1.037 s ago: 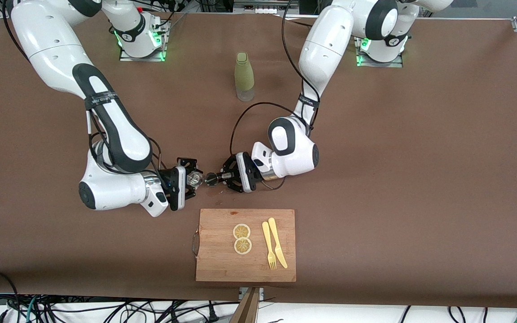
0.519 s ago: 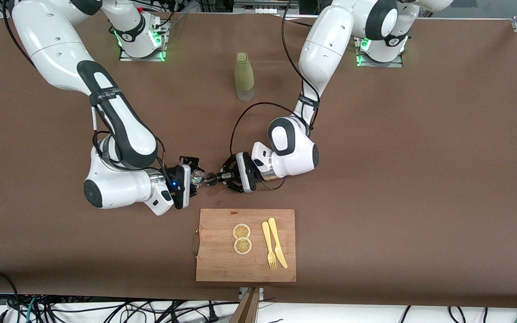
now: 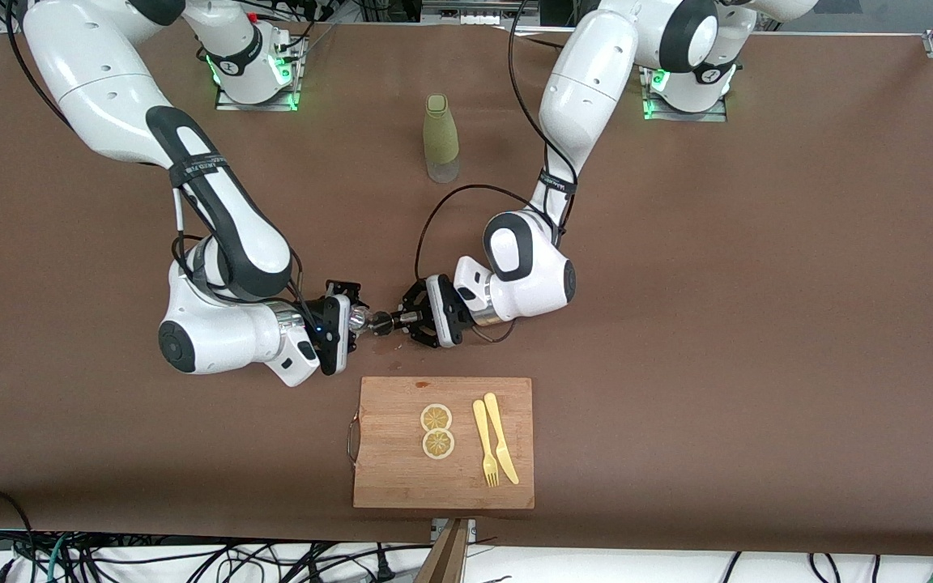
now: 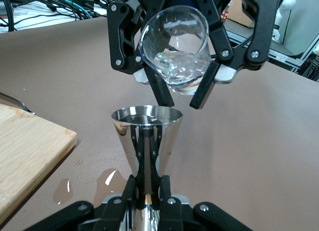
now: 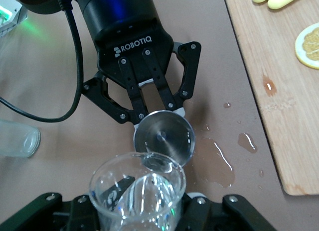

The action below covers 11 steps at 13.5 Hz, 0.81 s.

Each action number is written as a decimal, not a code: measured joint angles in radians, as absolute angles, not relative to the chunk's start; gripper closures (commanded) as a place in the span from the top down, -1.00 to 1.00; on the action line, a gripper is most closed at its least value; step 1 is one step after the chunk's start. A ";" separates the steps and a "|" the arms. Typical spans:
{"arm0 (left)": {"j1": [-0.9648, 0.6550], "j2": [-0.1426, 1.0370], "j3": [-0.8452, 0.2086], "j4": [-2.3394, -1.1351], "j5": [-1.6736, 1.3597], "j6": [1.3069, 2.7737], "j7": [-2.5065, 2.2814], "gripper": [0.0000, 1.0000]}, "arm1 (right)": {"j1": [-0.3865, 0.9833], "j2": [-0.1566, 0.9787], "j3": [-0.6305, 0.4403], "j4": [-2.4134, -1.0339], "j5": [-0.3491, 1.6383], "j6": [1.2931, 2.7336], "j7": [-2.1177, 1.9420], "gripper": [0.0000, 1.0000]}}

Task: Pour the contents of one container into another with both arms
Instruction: 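Tilt the glass with the right gripper, pouring liquid into the jigger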

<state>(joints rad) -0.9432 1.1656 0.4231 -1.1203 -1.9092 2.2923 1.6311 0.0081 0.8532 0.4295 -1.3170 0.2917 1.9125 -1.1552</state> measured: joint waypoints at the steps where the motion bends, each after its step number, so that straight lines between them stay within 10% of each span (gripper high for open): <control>1: -0.943 1.166 0.423 -1.120 -1.909 2.292 1.631 -1.00 | 0.010 0.853 0.431 -1.317 0.287 1.913 -1.154 -0.41; 11: -0.943 1.166 0.424 -1.120 -1.909 2.292 1.631 -1.00 | 0.017 0.853 0.432 -1.317 0.228 1.912 -1.151 -0.44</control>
